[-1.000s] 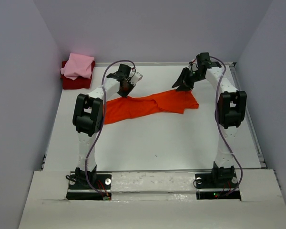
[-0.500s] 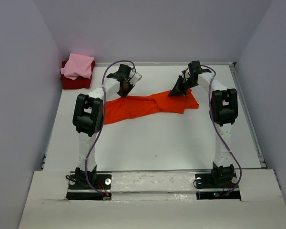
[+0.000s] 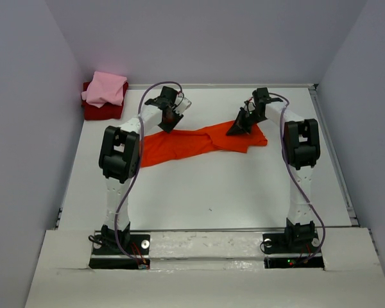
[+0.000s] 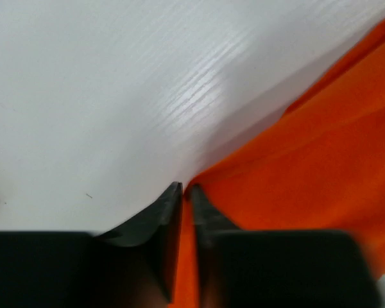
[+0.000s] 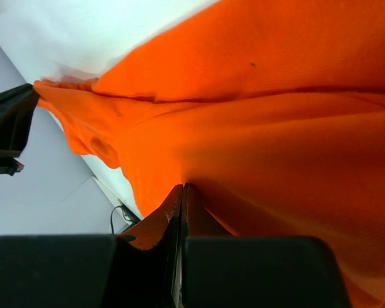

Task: Fold and stack the t-shirts
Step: Fold the other side of the tshirt into a rectangle

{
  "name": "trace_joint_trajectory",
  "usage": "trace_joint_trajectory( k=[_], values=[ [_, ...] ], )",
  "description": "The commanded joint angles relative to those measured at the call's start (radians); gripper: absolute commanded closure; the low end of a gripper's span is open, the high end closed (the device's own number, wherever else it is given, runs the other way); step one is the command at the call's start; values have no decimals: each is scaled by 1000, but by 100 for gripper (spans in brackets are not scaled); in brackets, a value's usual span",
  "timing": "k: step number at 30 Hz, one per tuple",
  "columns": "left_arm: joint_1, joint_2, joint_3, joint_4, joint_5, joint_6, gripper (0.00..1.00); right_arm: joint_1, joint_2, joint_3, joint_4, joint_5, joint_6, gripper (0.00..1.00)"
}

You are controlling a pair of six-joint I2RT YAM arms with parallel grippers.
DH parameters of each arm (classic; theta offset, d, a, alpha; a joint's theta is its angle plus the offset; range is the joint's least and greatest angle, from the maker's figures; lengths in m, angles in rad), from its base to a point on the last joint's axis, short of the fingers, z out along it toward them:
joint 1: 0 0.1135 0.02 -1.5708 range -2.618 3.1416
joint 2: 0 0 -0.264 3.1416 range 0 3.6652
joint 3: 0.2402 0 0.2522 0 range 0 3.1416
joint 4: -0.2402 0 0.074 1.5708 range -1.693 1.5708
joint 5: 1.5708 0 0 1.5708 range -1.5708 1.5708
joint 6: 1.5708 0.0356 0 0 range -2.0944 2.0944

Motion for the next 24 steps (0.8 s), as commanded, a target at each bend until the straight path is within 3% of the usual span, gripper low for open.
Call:
trace_joint_trajectory(
  k=[1,5,12,16,20,24],
  values=[
    [-2,8,46,-3,-45,-6,1,2,-25,-24,42,2,-16,100],
    [-4,-14,30,17,-54,-14,1,2,-31,-51,51,6,-21,100],
    [-7,-103,2,-44,130,-58,1,11,-22,-57,58,9,-18,100],
    [-14,-144,-67,-75,141,-99,1,11,-23,-53,58,10,-18,100],
    [-11,-254,-180,-1,168,-159,1,11,-28,-63,57,16,-27,100],
    [-4,-376,-246,83,304,-278,1,11,-23,-80,57,21,-36,100]
  ],
)
